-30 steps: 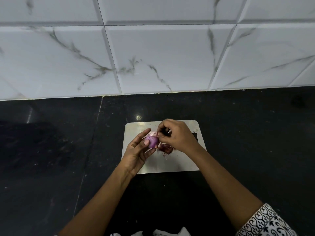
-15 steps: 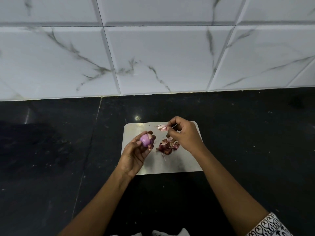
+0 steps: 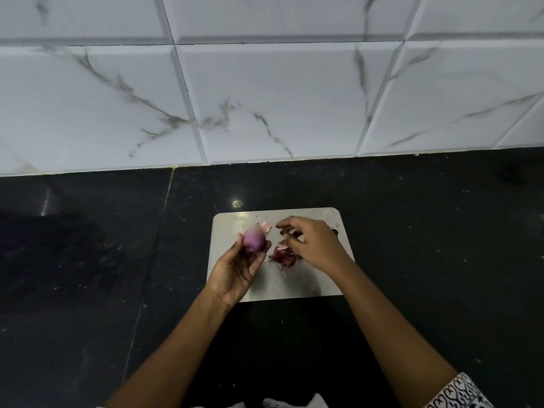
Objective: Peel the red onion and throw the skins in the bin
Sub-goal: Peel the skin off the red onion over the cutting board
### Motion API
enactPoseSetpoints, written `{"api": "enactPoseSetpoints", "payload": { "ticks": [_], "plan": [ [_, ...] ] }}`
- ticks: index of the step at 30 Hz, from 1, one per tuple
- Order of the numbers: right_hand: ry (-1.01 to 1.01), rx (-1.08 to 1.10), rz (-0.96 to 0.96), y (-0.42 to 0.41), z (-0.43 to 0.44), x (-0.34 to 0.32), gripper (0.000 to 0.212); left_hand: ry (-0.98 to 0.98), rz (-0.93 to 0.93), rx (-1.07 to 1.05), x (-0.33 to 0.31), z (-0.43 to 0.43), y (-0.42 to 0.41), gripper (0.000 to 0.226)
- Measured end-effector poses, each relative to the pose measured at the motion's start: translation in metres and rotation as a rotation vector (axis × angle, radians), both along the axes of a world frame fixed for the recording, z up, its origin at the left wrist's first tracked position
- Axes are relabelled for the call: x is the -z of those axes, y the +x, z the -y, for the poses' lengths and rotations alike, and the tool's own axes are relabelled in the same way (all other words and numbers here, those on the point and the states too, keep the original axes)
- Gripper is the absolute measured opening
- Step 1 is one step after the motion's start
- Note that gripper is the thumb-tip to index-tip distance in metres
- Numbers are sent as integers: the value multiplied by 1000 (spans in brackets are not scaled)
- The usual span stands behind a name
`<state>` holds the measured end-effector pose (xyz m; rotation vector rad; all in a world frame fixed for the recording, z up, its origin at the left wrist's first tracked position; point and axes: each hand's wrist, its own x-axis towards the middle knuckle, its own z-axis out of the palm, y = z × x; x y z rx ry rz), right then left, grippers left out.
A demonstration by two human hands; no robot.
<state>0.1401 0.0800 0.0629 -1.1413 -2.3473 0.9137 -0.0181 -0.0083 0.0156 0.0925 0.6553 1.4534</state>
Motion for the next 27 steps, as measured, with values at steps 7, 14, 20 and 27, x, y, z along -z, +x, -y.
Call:
{"api": "enactPoseSetpoints", "payload": {
  "ticks": [7,14,20,27],
  "plan": [
    [-123,-328,-16,-15,-9,-20,47,-14,-41,23,2,-2,2,65],
    [-124,-202,-118,-18,-4,-22,30,-65,-32,-18,-5,-2,5,38],
    [-295,-144,-198,-12,-1,-17,22,-74,5,-21,-7,-1,5,36],
    [-515,-108,-322,-6,2,-18,15,-60,-195,9,-7,-2,0,40]
  ]
}}
